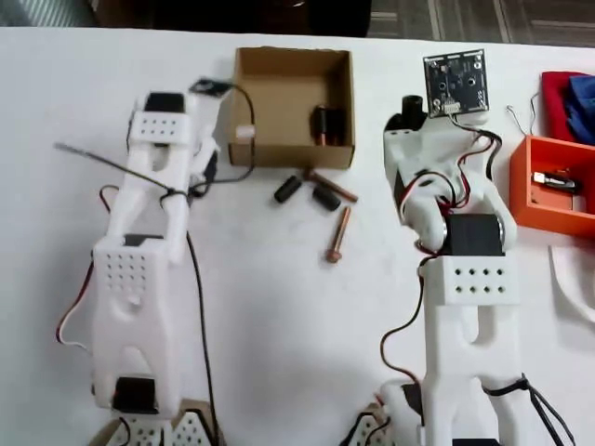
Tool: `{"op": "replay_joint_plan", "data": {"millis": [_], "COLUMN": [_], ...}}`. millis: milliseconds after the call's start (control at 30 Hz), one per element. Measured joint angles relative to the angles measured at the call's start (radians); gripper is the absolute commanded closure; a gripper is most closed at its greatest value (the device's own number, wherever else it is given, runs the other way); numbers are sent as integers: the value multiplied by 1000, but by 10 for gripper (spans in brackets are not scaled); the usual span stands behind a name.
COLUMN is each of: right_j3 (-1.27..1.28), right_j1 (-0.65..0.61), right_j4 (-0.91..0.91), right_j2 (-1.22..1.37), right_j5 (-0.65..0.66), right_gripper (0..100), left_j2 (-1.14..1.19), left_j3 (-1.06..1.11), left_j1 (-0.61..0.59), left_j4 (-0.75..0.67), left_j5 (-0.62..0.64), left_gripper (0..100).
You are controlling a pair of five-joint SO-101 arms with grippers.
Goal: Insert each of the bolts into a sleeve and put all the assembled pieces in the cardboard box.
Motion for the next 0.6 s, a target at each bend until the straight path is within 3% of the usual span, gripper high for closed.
{"op": "replay_joint_plan", "data": {"millis": [133, 267, 433, 600], "right_j3": [0, 0, 0, 0], "right_j1": [0, 0, 0, -5], "right_j4": [3, 21, 21, 21], "right_j2": [-17, -94, -124, -124], "right_j5": [0, 0, 0, 0], "right_gripper": [975, 975, 975, 975], "left_j2": [-95, -261, -532, -925], "left_j3": [-183, -201, -14, 282], "left_j1": [0, -21, -34, 3], "left_j4": [81, 92, 92, 46], "left_j5": [0, 58, 149, 129], "left_gripper": [974, 974, 974, 974]}}
